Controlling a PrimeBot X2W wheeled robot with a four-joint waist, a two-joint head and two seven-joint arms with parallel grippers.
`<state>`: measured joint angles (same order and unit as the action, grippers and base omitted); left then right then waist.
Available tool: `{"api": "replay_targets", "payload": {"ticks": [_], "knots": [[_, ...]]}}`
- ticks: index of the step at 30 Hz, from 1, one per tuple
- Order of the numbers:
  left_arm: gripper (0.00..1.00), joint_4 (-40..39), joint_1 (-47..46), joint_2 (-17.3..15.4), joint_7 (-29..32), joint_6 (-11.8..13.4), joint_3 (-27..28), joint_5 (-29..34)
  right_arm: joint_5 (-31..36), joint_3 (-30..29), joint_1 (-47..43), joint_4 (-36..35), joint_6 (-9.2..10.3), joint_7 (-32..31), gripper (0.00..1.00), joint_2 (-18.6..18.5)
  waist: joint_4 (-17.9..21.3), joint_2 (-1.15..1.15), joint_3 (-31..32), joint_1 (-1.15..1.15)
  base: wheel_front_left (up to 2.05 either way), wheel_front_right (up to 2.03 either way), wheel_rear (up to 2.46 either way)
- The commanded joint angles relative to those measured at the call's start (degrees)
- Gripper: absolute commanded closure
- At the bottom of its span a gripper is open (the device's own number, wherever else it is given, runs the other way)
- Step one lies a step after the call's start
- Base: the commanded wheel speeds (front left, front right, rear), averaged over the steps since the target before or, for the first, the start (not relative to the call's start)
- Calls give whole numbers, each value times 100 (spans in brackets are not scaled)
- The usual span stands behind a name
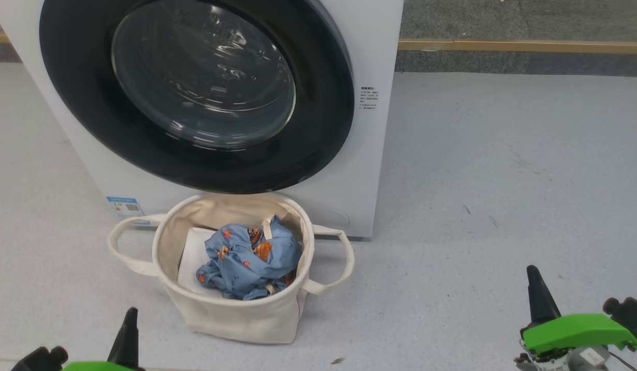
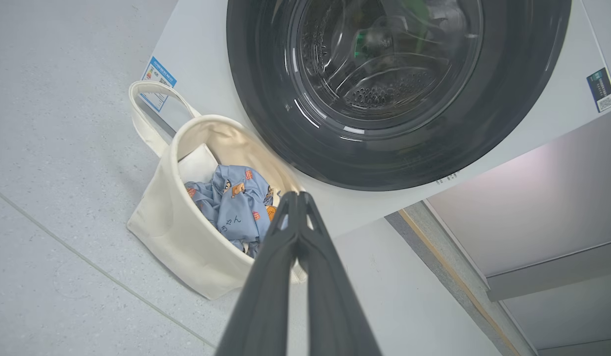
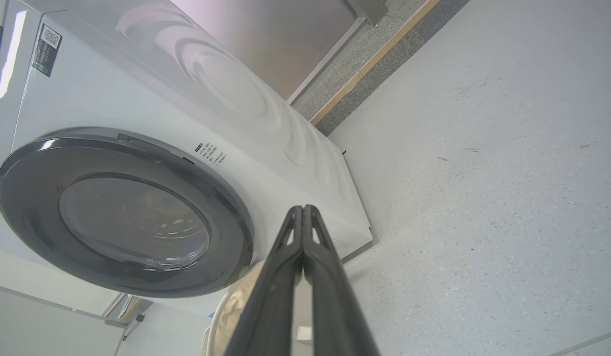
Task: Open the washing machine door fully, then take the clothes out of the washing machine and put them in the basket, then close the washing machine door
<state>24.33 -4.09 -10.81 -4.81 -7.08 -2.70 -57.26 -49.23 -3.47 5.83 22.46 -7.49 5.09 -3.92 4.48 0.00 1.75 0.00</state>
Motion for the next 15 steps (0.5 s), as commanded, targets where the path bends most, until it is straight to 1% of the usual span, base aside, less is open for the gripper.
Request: {"api": "replay_targets", "payload": {"ticks": [1,15], "knots": [[100,-246,-255,-40,65,-19,194,-169,-211,9,190,-252,-1,-64,100,-4,-15,0,-7,0,0,0,0],[100,-402,-246,127,279,-23,341,-835,-1030,-55,159,-370,-1,-284,100,18,-102,0,-44,0,0,0,0]]}}
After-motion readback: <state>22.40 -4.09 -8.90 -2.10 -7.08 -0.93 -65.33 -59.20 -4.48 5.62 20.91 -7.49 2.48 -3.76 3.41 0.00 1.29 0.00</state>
